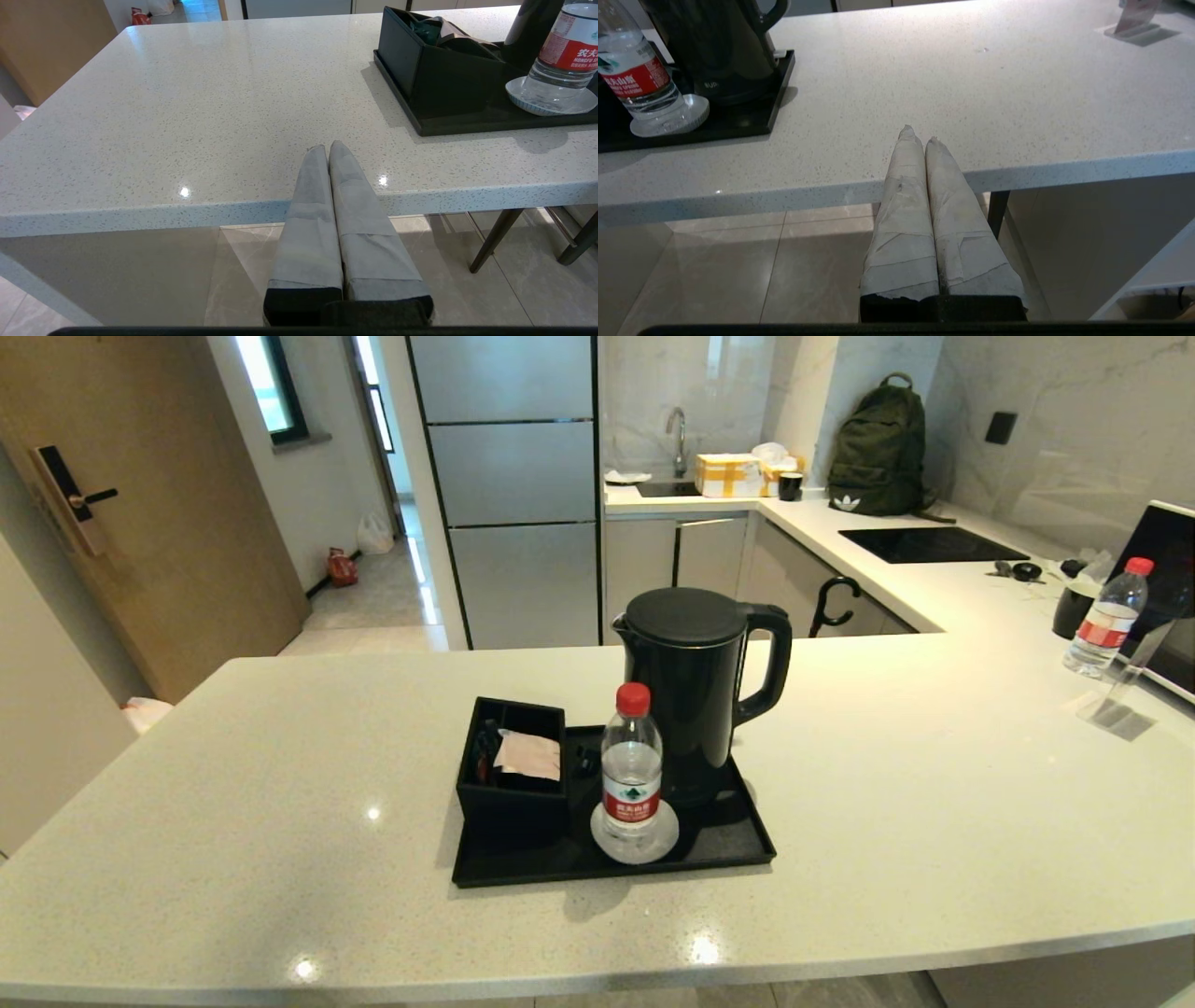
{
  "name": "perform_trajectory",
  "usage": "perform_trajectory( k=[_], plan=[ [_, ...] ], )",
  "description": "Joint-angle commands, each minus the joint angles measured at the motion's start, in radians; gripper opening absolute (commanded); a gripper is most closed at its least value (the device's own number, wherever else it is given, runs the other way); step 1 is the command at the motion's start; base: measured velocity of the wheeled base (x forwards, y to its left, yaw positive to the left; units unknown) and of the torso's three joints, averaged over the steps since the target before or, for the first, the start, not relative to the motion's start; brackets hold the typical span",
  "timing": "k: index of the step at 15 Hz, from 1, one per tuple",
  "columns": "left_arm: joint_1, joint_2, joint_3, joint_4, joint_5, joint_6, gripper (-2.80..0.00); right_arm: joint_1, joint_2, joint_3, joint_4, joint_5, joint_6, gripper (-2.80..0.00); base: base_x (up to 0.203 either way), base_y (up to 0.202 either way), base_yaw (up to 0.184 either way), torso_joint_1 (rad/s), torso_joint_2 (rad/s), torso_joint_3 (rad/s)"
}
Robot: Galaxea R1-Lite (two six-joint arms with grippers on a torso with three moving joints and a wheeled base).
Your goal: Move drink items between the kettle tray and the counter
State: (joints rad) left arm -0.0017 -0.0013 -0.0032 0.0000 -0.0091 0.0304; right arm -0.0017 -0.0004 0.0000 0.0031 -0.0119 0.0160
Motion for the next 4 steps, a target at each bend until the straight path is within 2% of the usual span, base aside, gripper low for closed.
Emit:
perform_trajectory(
  k=[1,4],
  plan=[
    [0.0,0.001,0.0,0.0,0.0,0.002,-2.8,0.0,0.002,0.002,-0.012,0.003,-0.001,-2.8,0.0,0.0,0.0,0.0,0.0,0.0],
    [0.0,0.001,0.0,0.0,0.0,0.0,-2.8,0.0,0.002,0.002,-0.012,0.003,-0.002,-2.8,0.0,0.0,0.0,0.0,0.0,0.0]
  ],
)
